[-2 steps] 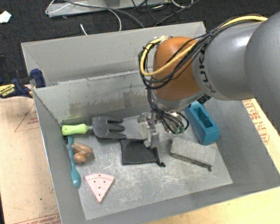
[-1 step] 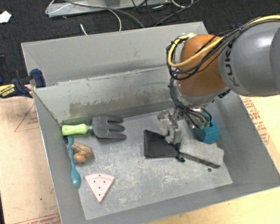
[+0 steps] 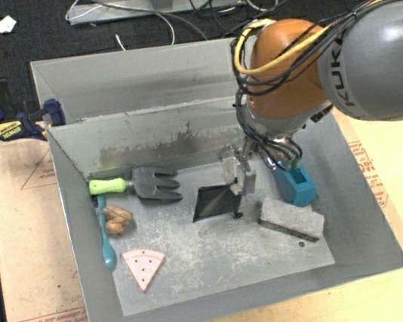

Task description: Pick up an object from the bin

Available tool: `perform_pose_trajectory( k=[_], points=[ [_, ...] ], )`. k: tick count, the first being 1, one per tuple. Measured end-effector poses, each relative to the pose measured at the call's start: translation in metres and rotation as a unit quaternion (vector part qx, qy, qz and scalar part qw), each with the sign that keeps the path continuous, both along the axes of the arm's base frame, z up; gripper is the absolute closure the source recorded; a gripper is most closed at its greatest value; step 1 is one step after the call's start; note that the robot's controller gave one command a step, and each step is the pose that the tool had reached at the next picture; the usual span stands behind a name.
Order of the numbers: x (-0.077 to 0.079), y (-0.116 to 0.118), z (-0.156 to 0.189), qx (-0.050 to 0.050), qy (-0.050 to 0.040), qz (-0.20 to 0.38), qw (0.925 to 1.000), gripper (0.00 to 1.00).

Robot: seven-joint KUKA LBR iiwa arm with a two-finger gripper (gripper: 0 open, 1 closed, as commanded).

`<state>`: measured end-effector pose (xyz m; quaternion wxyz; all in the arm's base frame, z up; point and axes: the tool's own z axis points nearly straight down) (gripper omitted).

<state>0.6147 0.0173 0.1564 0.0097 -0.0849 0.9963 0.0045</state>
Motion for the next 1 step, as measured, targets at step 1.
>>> perform_pose_trajectory(
  k=[1],
  points=[
    [0.004,-0.0126,0.053,-0.001,0.0012,-0.02,0.9998,1.0]
  ],
)
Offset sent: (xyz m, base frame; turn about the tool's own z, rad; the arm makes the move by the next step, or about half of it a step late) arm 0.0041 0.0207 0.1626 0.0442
